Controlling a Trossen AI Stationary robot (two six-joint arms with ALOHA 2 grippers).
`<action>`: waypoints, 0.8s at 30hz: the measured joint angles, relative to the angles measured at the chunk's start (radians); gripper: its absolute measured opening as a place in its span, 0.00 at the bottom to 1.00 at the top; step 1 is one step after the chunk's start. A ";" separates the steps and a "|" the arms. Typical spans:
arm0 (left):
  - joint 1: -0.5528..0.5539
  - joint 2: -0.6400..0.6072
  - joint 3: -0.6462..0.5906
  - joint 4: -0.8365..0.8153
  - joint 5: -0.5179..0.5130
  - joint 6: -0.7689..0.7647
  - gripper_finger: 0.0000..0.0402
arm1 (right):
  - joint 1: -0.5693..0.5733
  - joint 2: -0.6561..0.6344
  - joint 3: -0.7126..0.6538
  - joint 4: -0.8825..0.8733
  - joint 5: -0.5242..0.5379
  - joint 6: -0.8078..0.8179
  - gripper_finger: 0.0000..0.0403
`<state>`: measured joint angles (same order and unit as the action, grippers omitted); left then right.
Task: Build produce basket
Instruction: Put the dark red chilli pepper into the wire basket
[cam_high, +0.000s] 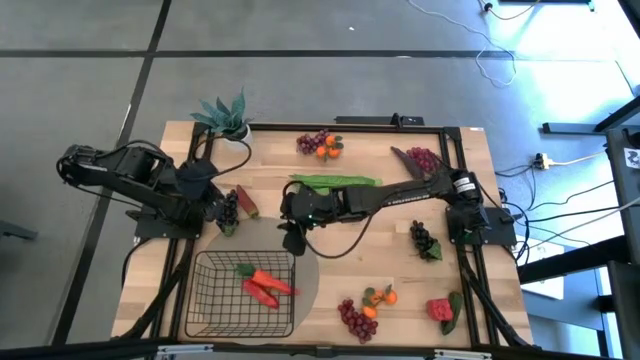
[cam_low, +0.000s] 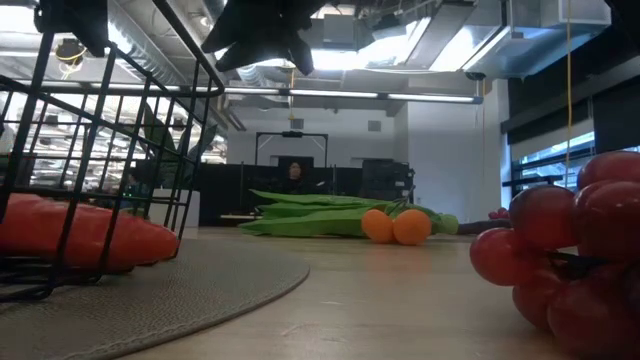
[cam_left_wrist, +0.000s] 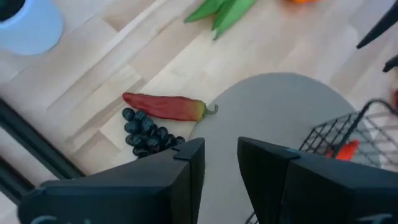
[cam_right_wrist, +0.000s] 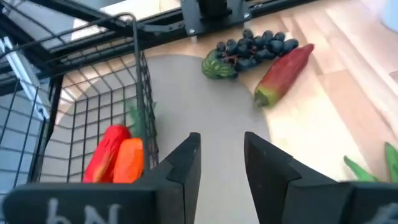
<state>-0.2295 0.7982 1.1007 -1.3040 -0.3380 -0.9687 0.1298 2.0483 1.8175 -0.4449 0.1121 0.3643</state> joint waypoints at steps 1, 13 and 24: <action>0.000 0.000 0.000 -0.001 -0.004 -0.022 0.21 | -0.005 -0.001 0.000 0.005 -0.001 -0.003 0.27; 0.061 0.084 0.000 -0.049 -0.026 -0.227 0.21 | -0.075 -0.002 0.000 -0.005 -0.107 0.012 0.27; 0.200 0.206 0.000 -0.050 0.062 -0.351 0.21 | -0.127 -0.002 0.000 -0.187 -0.132 -0.137 0.27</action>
<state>-0.0293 1.0040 1.1011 -1.3538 -0.2763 -1.3202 0.0030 2.0460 1.8175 -0.6323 -0.0200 0.2271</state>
